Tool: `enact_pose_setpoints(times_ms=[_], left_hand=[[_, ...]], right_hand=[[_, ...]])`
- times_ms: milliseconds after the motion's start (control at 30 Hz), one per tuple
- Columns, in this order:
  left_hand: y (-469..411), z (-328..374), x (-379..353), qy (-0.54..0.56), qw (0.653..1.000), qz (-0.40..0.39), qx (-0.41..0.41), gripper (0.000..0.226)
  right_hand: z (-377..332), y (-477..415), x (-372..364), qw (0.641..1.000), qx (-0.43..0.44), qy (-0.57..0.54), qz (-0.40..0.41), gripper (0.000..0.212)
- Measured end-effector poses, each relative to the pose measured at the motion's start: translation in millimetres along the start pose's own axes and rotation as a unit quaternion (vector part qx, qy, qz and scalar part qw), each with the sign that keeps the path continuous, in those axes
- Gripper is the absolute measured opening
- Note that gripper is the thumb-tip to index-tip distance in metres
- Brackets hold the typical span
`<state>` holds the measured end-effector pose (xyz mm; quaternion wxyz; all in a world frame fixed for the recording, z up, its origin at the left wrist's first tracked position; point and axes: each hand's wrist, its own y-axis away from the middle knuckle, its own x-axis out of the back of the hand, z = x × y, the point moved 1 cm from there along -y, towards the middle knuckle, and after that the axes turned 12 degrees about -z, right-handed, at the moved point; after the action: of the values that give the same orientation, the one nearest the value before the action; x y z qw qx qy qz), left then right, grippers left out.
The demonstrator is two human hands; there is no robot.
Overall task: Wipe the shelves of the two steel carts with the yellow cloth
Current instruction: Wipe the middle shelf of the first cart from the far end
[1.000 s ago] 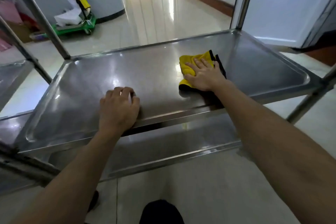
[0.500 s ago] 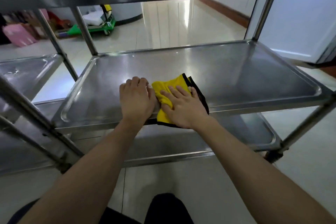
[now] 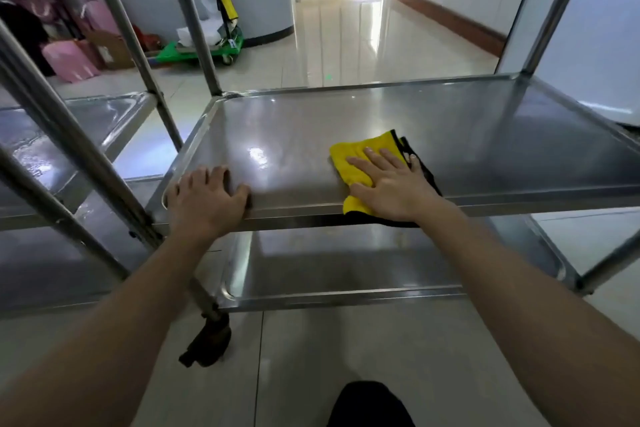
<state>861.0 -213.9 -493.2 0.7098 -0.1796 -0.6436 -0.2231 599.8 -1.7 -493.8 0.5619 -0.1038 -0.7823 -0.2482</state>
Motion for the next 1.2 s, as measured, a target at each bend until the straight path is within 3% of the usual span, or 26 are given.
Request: enact_pose_setpoints(times_ms=[233, 500, 800, 967, 1033, 1133, 1200], left_hand=[[2, -2, -7, 0.016, 1.000, 0.012, 0.000, 0.065], [-1, -4, -13, 0.021, 0.998, 0.066, 0.010, 0.069], [-1, -4, -15, 0.046, 0.996, 0.082, 0.008, 0.074], [1, -1, -8, 0.098, 0.992, 0.084, -0.007, 0.061], [11, -6, -1, 0.178, 0.973, 0.127, -0.067, 0.045], [48, -37, -3, 0.281, 0.904, 0.240, -0.213, 0.023], [74, -70, -20, 0.304, 0.883, 0.306, -0.185, 0.010]], right_hand=[[-52, -97, 14, 0.999, -0.039, 0.026, 0.028, 0.081], [-157, -162, 12, 0.996, 0.075, 0.047, -0.001, 0.072], [-148, -66, -16, 0.991, 0.126, 0.048, -0.011, 0.061], [-131, -15, -35, 0.987, 0.138, 0.052, 0.062, 0.063], [-133, -8, -34, 0.987, 0.139, 0.053, 0.067, 0.070], [-133, -4, -30, 0.986, 0.146, 0.059, 0.048, 0.099], [-131, -6, -31, 0.983, 0.150, 0.084, 0.057, 0.113]])
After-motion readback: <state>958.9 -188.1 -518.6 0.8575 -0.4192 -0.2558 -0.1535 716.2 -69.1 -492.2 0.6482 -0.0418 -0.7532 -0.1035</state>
